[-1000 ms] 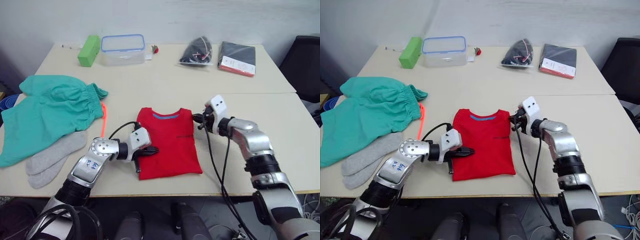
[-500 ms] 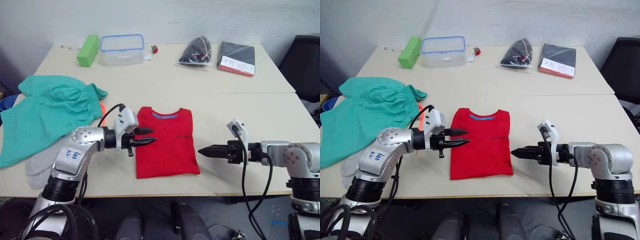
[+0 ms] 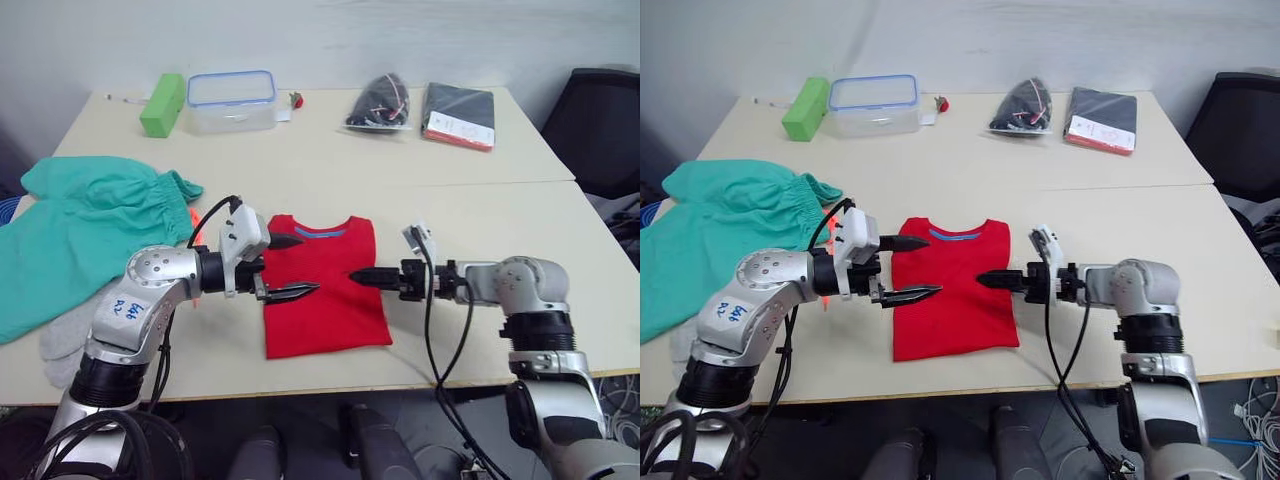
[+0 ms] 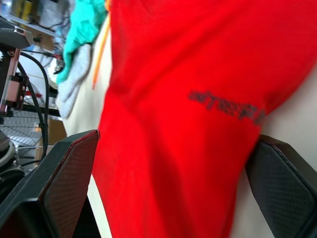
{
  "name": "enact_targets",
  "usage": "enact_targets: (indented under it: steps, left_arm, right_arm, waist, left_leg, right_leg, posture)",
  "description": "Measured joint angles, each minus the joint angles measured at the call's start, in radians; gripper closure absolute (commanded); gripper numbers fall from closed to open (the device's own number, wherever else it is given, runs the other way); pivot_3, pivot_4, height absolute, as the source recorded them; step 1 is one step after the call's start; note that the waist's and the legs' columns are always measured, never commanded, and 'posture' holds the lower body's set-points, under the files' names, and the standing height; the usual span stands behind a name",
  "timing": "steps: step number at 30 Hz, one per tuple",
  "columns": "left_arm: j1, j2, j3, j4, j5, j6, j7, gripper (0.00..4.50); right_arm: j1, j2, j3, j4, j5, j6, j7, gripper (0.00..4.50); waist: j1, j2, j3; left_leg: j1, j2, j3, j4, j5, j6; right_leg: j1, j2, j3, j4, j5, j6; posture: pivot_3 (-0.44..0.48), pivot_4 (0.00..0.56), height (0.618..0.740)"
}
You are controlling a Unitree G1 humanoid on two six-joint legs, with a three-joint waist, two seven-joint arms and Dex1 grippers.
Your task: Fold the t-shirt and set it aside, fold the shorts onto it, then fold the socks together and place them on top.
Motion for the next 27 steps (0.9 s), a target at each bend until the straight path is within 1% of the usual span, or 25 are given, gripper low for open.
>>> enact_targets:
  steps: [2,3,5,9,14,18,21,24,27]
  left_arm:
    - [0.009,0.004,0.013,-0.013,-0.010,0.009,0.007,0.00]
    - [0.014,0.006,0.018,-0.024,-0.016,0.016,0.013,0.00]
    - [0.032,0.014,0.025,-0.048,-0.025,0.026,0.022,0.00]
    - [0.054,0.022,0.033,-0.073,-0.036,0.039,0.037,0.00]
    - [0.068,0.023,0.033,-0.087,-0.047,0.048,0.046,0.00]
    - [0.067,0.021,0.030,-0.088,-0.059,0.047,0.043,0.00]
    - [0.055,0.009,0.028,-0.088,-0.082,0.051,0.041,0.00]
    - [0.025,-0.015,0.033,-0.087,-0.116,0.055,0.039,0.00]
    - [0.015,-0.024,0.030,-0.083,-0.121,0.045,0.031,0.00]
  right_arm:
    - [-0.031,0.026,0.007,0.061,-0.014,-0.032,0.009,0.39]
    - [-0.044,0.037,0.012,0.093,-0.023,-0.053,0.012,0.66]
    - [-0.054,0.039,0.024,0.131,-0.039,-0.080,0.021,1.35]
    - [-0.051,0.024,0.048,0.148,-0.074,-0.115,0.045,2.81]
    - [-0.034,0.010,0.071,0.078,-0.077,-0.130,0.080,4.47]
    - [-0.019,-0.003,0.082,0.045,-0.085,-0.144,0.084,4.47]
    - [0.009,-0.056,0.116,-0.011,-0.092,-0.159,0.095,4.47]
    - [0.061,-0.199,0.137,-0.074,-0.115,-0.161,0.119,4.47]
    - [0.101,-0.328,0.119,-0.088,-0.126,-0.163,0.149,4.47]
  waist:
    - [-0.009,0.000,0.000]
    - [-0.011,0.000,0.000]
    - [-0.010,0.000,0.000]
    - [-0.006,0.000,0.000]
    - [-0.004,-0.002,-0.001]
    - [0.002,-0.002,-0.001]
    - [0.017,-0.001,-0.001]
    - [0.054,0.001,0.000]
    - [0.062,0.001,0.001]
  left_leg:
    - [0.000,0.000,0.000,0.000,0.000,0.000]
    - [0.000,0.000,0.000,0.000,0.000,0.000]
    - [0.000,0.000,-0.001,-0.001,0.000,0.000]
    - [-0.001,0.000,-0.001,-0.001,0.000,-0.001]
    - [-0.001,-0.001,-0.001,0.000,-0.001,-0.001]
    - [0.000,-0.001,-0.002,0.000,-0.001,-0.001]
    - [-0.002,-0.002,-0.002,0.000,-0.001,-0.001]
    - [-0.005,-0.006,-0.004,0.001,0.000,0.001]
    - [-0.007,-0.006,-0.001,0.001,-0.002,0.004]
  right_leg:
    - [0.000,0.000,0.000,0.000,0.000,0.000]
    - [0.000,0.000,0.000,0.000,0.000,0.000]
    - [0.000,0.000,0.000,0.000,0.000,-0.001]
    - [0.000,-0.001,-0.001,-0.001,0.000,-0.001]
    - [0.001,-0.002,-0.001,-0.002,0.000,0.000]
    - [0.002,-0.003,-0.001,-0.002,0.000,0.000]
    - [0.001,-0.004,-0.001,-0.003,0.000,0.000]
    - [0.001,-0.006,-0.003,-0.006,0.000,0.000]
    - [0.001,-0.006,-0.003,-0.011,0.002,0.003]
  posture:
    - [0.000,0.150,0.740]
    - [0.000,0.150,0.740]
    - [0.000,0.150,0.740]
    - [0.000,0.150,0.740]
    - [0.000,0.150,0.740]
    - [0.000,0.150,0.740]
    - [0.000,0.150,0.740]
    - [0.000,0.150,0.740]
    - [0.000,0.150,0.740]
